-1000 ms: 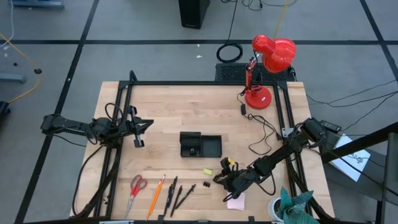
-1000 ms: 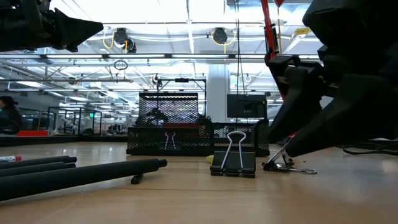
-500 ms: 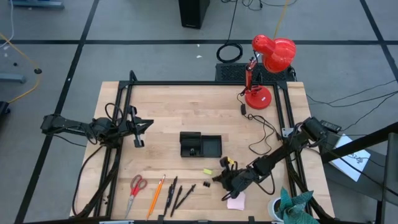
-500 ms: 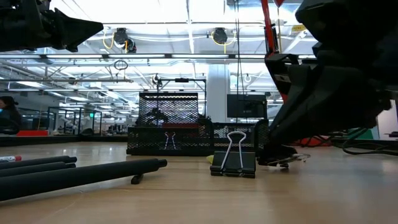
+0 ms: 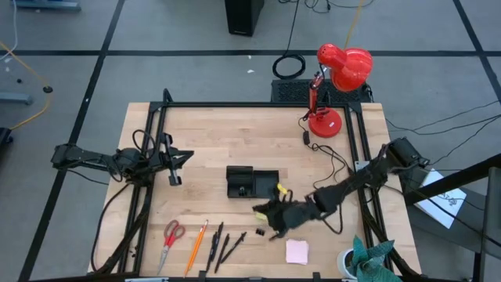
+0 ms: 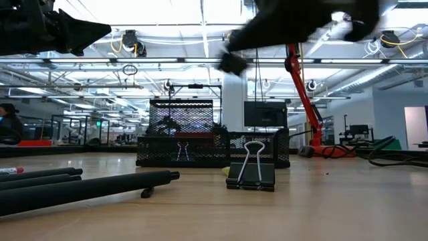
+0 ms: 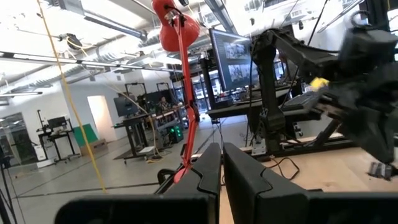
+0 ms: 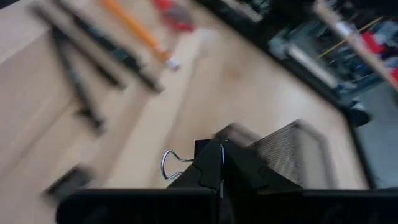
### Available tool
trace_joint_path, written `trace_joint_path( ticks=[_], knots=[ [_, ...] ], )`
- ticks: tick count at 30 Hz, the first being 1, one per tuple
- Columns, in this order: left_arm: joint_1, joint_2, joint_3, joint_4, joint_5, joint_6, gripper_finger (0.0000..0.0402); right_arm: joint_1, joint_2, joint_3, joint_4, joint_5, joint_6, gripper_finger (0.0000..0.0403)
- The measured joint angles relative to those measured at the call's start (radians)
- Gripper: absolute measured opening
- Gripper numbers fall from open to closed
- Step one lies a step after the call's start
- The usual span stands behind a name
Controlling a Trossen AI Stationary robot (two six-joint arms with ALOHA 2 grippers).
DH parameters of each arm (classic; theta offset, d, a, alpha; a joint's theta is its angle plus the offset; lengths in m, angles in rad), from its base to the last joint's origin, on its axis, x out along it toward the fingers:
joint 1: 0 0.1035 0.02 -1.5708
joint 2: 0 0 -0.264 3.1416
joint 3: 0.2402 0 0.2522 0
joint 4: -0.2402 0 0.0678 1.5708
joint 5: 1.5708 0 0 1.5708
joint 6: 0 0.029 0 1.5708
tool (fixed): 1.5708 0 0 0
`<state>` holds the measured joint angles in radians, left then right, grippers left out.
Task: Pick and place office supplies into organizer
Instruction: Put the black binder clip into the mesh desk organizer
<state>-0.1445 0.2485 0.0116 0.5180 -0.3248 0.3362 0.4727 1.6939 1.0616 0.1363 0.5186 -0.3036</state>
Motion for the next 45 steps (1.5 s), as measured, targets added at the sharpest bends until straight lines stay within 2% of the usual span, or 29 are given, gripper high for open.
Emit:
trace_joint_path(
  ticks=[3,7,15,28,38,42,45],
  knots=[
    [0.000,0.001,0.000,-0.004,0.000,-0.001,0.0026,-0.066,-0.002,0.030,0.027,-0.011,-0.028,0.0002],
    [0.000,0.005,0.000,-0.002,-0.007,0.000,0.0026,-0.142,0.007,0.039,0.072,-0.134,-0.001,0.0002],
    [0.000,0.007,0.000,-0.022,-0.052,0.002,0.0026,-0.218,0.070,0.039,0.082,-0.232,0.048,0.0002],
    [0.000,0.006,0.000,-0.020,-0.052,0.001,0.0026,-0.246,0.204,0.039,0.191,-0.232,0.081,0.0002],
    [0.000,0.006,0.000,-0.020,-0.051,-0.001,0.0026,-0.273,0.238,0.038,0.173,-0.187,0.093,0.0002],
    [0.000,0.006,0.000,-0.018,-0.051,-0.006,0.0026,-0.283,0.239,0.038,0.123,-0.250,0.093,0.0002],
    [0.000,0.007,0.000,-0.007,-0.051,-0.005,0.0026,-0.283,0.239,0.038,0.106,-0.197,0.132,0.0002]
  ],
)
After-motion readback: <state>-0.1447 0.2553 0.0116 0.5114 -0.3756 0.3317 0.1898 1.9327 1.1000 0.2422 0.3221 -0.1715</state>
